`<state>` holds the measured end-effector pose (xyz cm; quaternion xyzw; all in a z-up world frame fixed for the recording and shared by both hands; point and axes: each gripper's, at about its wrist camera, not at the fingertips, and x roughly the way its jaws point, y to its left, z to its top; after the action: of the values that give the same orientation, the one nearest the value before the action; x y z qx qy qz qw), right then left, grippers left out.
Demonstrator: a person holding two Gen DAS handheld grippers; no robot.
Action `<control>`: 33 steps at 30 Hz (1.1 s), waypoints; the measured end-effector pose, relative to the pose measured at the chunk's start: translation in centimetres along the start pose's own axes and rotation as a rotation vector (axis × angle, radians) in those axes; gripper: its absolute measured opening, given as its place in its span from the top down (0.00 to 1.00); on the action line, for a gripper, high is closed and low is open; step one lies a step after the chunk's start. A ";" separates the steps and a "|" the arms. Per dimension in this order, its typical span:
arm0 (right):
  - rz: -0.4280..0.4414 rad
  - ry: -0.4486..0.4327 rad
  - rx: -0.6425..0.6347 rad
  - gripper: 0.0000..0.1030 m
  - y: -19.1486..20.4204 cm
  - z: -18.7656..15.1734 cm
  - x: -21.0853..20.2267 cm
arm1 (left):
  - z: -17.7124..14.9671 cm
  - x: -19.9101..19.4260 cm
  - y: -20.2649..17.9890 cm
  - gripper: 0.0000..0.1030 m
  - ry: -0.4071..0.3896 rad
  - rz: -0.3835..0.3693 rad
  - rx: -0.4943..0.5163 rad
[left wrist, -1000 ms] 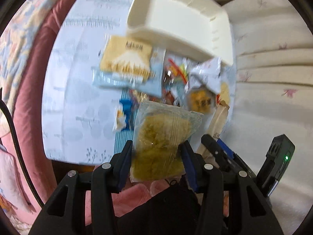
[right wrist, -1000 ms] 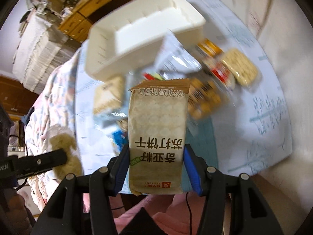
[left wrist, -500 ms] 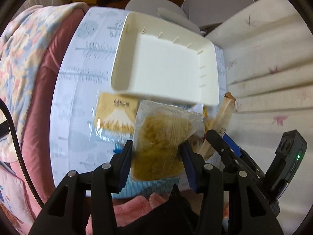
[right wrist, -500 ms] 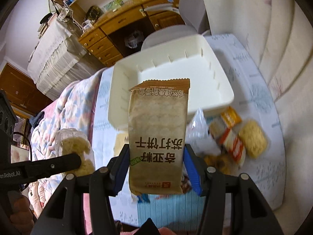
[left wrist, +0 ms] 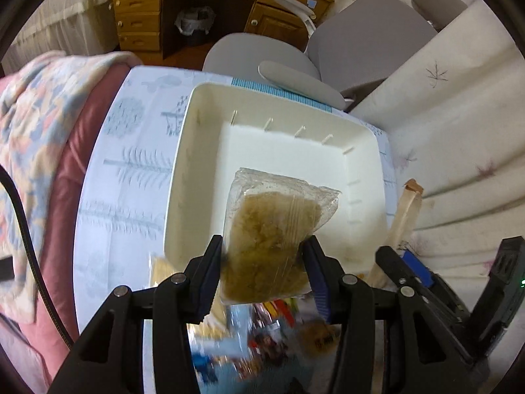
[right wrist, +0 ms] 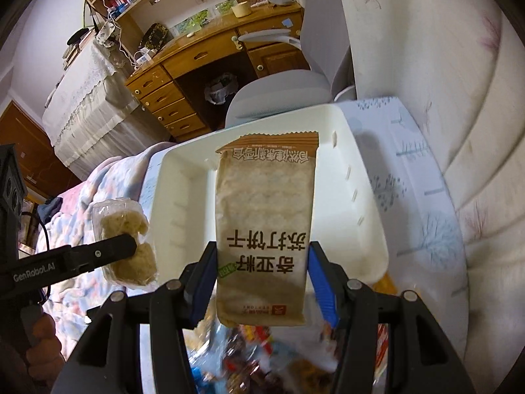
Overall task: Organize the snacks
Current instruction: 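Lift both snacks and carry them over the white tray, then open both tools to drop the snacks into the white tray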
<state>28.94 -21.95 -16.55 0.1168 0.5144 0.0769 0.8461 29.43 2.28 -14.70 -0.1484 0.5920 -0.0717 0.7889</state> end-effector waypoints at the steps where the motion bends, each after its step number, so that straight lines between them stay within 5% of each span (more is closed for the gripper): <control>1: -0.002 -0.001 -0.003 0.47 -0.2 0.2 0.4 | 0.3 0.5 -0.1 0.54 -0.014 0.005 0.013; 11: 0.023 -0.042 0.005 0.45 -2.1 1.5 2.9 | 1.1 3.5 -1.3 0.52 -0.067 -0.018 0.097; 16: 0.037 -0.004 0.040 0.41 -3.1 1.7 4.0 | 0.6 3.2 -1.5 0.34 -0.073 -0.037 0.098; 22: 0.051 0.003 0.066 0.31 -4.1 1.3 3.6 | -0.3 2.9 -1.5 0.34 -0.052 0.008 0.080; 33: 0.076 -0.006 0.096 0.30 -4.9 0.0 1.4 | -4.5 0.2 -0.8 0.34 -0.049 0.024 0.080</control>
<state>29.61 -26.27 -19.08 0.1770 0.5103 0.0837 0.8374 25.22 0.77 -15.74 -0.1113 0.5708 -0.0823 0.8093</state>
